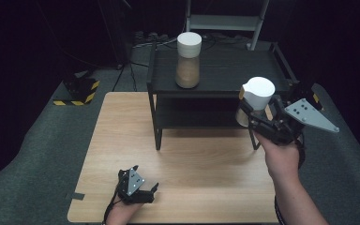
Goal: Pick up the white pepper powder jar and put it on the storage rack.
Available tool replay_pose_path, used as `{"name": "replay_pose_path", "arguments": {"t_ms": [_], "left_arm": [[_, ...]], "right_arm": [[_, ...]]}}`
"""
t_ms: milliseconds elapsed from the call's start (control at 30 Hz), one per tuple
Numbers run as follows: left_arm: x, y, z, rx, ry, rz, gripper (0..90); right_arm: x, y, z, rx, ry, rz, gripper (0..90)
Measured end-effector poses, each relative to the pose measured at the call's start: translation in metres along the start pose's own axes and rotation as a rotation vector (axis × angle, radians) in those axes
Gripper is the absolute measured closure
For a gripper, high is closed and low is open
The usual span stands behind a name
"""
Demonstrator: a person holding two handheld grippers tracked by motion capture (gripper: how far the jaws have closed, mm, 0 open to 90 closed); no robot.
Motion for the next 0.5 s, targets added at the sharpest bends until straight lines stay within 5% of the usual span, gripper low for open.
{"name": "replay_pose_path", "arguments": {"t_ms": [500], "left_arm": [[0.0, -0.001, 0.0, 0.004, 0.003, -0.006, 0.6]], "right_arm": [[-0.026, 0.004, 0.026, 0.014, 0.015, -0.025, 30.3]]}}
Point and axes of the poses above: each handheld gripper's, and its own axes: x roughly backward along the jaws, z roughly out of its top, y roughly to its right, the point moved 2 cm from there along -x, roughly forward along the jaws, and after that the axes turned 14 degrees about x, right-handed, at the moved point
